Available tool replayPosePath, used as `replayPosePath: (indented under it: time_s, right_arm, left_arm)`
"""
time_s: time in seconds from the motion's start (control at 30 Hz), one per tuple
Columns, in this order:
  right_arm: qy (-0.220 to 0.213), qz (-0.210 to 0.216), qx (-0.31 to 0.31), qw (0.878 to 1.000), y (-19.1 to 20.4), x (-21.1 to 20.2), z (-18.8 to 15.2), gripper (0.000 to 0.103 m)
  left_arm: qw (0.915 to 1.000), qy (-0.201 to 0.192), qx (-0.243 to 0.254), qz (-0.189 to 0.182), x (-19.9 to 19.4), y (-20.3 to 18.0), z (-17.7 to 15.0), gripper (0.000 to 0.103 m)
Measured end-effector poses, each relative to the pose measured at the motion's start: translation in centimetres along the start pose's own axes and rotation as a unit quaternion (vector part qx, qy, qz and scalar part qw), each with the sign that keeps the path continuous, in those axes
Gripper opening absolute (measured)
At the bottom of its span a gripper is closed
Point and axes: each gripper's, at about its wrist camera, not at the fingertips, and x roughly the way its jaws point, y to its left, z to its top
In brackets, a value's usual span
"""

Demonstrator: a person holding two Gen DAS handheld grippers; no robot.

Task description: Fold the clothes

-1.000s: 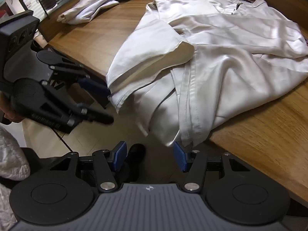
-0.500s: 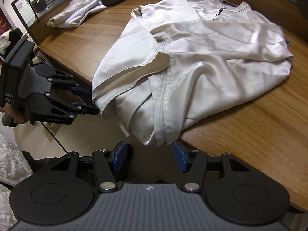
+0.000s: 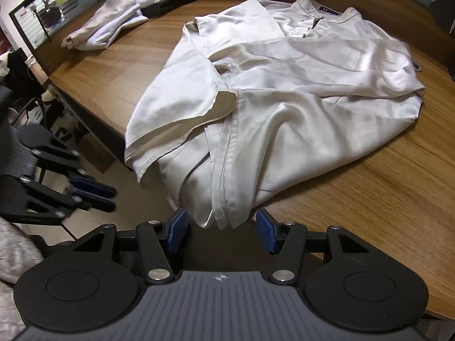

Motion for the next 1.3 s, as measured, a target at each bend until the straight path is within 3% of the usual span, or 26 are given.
replayPosePath:
  time_s: [0.07, 0.1, 0.17, 0.2, 0.23, 0.27, 0.37, 0.47, 0.63, 0.8, 0.97, 1.17, 1.3]
  right_arm:
    - [-0.007, -0.004, 0.012, 1.0, 0.2, 0.5, -0.2, 0.051]
    - [-0.011, -0.006, 0.02, 1.0, 0.3, 0.7, -0.4, 0.035]
    - [-0.021, -0.017, 0.04, 0.999, 0.5, 1.0, -0.8, 0.028]
    - [-0.028, -0.027, 0.05, 0.998, 0.6, 1.0, -1.1, 0.021]
    - [-0.035, -0.033, 0.062, 0.997, 0.7, 1.0, -1.4, 0.007]
    - [-0.043, -0.037, 0.08, 0.995, 0.8, 0.9, -1.8, 0.003]
    - [-0.066, -0.07, 0.13, 0.987, 1.1, 0.8, -2.8, 0.002]
    - [-0.085, -0.109, 0.166, 0.976, 1.6, 1.1, -3.5, 0.005]
    - [-0.098, -0.136, 0.213, 0.963, 2.4, 2.4, -3.5, 0.008]
    - [-0.108, -0.166, 0.246, 0.949, 3.1, 3.4, -3.4, 0.011]
    - [-0.112, -0.189, 0.244, 0.945, 4.1, 3.7, -3.2, 0.026]
    - [-0.128, -0.218, 0.241, 0.937, 5.0, 4.0, -3.0, 0.026]
    - [-0.138, -0.234, 0.245, 0.931, 5.1, 3.9, -2.9, 0.003]
  left_arm:
    - [0.9999, -0.008, 0.0, 0.014, -0.5, 1.0, 1.2, 0.014]
    - [0.9998, -0.012, -0.005, 0.017, -0.7, 1.8, 1.9, 0.014]
    - [0.9995, -0.019, -0.012, 0.023, -0.9, 3.3, 3.5, 0.015]
    - [0.9994, -0.021, -0.011, 0.024, -0.9, 4.0, 4.4, 0.015]
    - [0.9993, -0.024, -0.011, 0.025, -0.9, 4.8, 5.3, 0.015]
    - [0.9993, -0.026, -0.006, 0.027, -0.9, 5.5, 6.2, 0.017]
    - [0.9991, -0.033, 0.01, 0.025, -0.4, 7.1, 9.0, 0.024]
    - [0.9993, -0.03, 0.016, 0.012, 1.1, 8.2, 11.5, 0.024]
    - [0.9992, -0.019, 0.035, -0.011, 3.8, 9.4, 15.2, 0.024]
    - [0.9958, -0.002, 0.08, -0.044, 6.8, 8.4, 16.8, 0.024]
    - [0.9909, 0.025, 0.119, -0.059, 9.5, 7.8, 16.6, 0.024]
    - [0.9909, 0.033, 0.108, -0.074, 10.7, 8.9, 16.2, 0.026]
    - [0.9909, 0.034, 0.098, -0.085, 10.9, 9.4, 16.5, 0.027]
